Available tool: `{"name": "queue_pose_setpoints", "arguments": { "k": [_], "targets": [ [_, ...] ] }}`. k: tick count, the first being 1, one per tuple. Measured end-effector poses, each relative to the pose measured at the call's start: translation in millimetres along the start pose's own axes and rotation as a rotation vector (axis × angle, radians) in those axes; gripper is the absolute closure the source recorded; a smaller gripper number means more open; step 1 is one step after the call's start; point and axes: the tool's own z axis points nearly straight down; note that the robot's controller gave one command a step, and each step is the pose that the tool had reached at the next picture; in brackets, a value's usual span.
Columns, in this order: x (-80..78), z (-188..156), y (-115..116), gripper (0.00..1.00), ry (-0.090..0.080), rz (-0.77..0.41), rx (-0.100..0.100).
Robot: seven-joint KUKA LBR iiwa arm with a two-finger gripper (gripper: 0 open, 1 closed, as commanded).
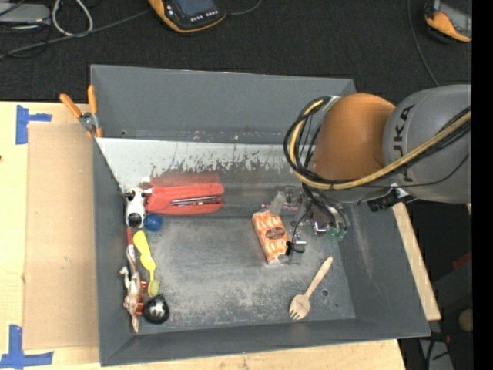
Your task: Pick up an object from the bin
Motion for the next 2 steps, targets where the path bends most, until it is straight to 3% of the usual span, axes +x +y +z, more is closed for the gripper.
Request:
{"name": "queue_pose_setpoints", "arguments": {
  "k": [1, 2],
  "targets": [
    [-6.7, 22.5, -36.4, 0.0, -0.002, -0.046, 0.001],
    [-26.1, 63.6, -24.3, 0.0, -0.003, 0.18, -0.001]
  ]
}}
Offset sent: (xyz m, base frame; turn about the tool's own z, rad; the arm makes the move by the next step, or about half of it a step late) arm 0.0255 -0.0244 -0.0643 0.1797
